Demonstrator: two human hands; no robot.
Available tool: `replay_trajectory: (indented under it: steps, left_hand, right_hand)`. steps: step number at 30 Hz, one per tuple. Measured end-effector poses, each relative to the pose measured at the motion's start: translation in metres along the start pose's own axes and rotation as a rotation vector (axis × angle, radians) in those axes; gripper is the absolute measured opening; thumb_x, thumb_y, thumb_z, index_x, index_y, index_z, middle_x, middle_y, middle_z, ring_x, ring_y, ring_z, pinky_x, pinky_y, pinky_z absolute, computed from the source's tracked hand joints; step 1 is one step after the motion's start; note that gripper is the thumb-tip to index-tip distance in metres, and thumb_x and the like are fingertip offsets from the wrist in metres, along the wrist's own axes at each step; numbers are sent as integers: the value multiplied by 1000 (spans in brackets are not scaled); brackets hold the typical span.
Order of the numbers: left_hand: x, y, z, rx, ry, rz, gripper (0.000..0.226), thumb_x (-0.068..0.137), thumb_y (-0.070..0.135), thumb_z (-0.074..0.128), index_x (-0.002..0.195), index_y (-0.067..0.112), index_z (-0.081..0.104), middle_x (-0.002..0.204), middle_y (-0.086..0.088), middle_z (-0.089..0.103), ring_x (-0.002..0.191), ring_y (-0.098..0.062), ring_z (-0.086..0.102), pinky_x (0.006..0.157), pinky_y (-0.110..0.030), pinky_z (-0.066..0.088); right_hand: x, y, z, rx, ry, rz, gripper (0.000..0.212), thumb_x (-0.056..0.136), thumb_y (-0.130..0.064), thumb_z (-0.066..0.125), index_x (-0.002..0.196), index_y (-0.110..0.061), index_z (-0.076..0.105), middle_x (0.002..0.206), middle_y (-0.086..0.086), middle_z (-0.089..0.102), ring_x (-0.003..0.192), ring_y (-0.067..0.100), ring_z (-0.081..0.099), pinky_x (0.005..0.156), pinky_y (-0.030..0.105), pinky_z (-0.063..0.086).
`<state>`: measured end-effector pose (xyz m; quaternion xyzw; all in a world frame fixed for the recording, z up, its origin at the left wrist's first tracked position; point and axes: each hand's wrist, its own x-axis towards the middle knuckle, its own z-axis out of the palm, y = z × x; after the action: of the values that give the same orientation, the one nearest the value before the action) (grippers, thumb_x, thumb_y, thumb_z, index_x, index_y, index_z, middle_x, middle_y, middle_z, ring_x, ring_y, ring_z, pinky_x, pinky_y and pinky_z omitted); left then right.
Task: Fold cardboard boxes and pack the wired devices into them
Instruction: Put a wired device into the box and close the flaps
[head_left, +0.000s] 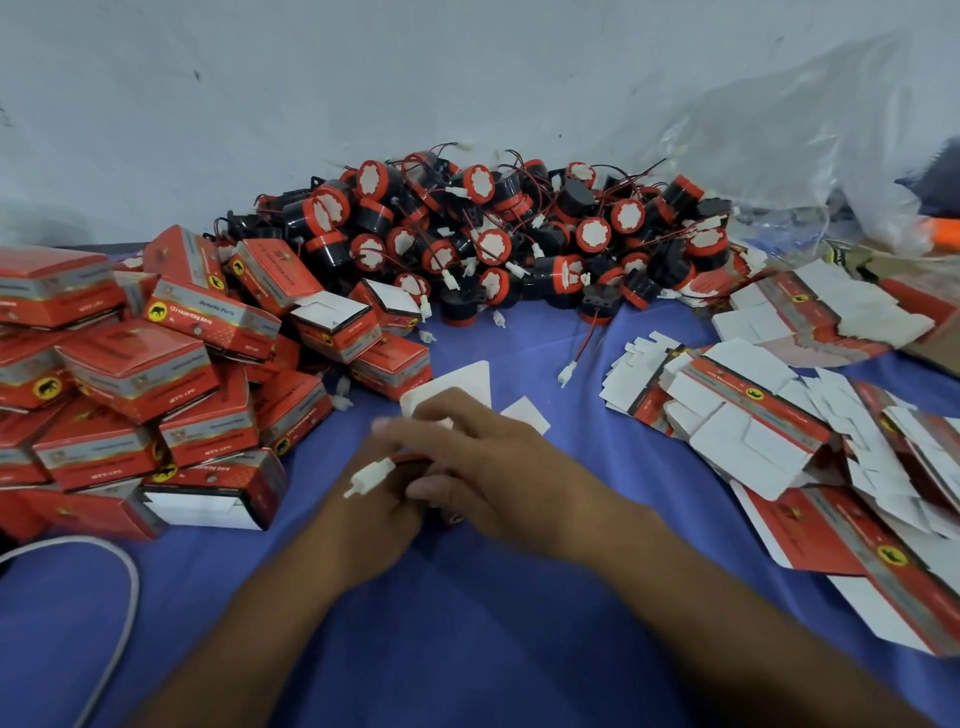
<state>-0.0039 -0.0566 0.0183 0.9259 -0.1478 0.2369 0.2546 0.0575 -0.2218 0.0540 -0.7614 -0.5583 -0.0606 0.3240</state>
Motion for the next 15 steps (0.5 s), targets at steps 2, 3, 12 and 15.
replay_trajectory:
  steps: [2,3,12,15]
  left_hand:
    - [3,-2,-1,45,-37,8,15,78,10,45,77,13,60,84,10,45,67,-1,40,63,-9,33]
    - [5,-3,-1,38,-42,20,16,78,9,45,79,15,59,86,12,44,70,-1,40,64,-11,34]
    - [3,3,3,-371,-78,-489,21,92,14,63,82,30,73,90,16,72,83,-1,66,72,-17,52]
    - [-1,3,8,-541,73,-597,15,90,14,70,83,24,77,96,13,73,85,-3,69,72,-11,49]
  right_hand:
    - [1,0,0,-93,57,-63,28,95,-9,65,122,-4,69,114,17,64,96,32,62,78,45,55]
    - [2,1,-1,-122,72,-74,22,96,-9,65,114,0,72,110,19,66,95,36,62,77,49,54]
    - [5,5,5,56,217,91,37,102,-9,51,140,-9,56,101,8,63,83,13,53,74,26,44]
    - [2,15,7,67,285,179,31,97,-5,60,127,-4,65,88,6,66,75,11,53,70,29,49]
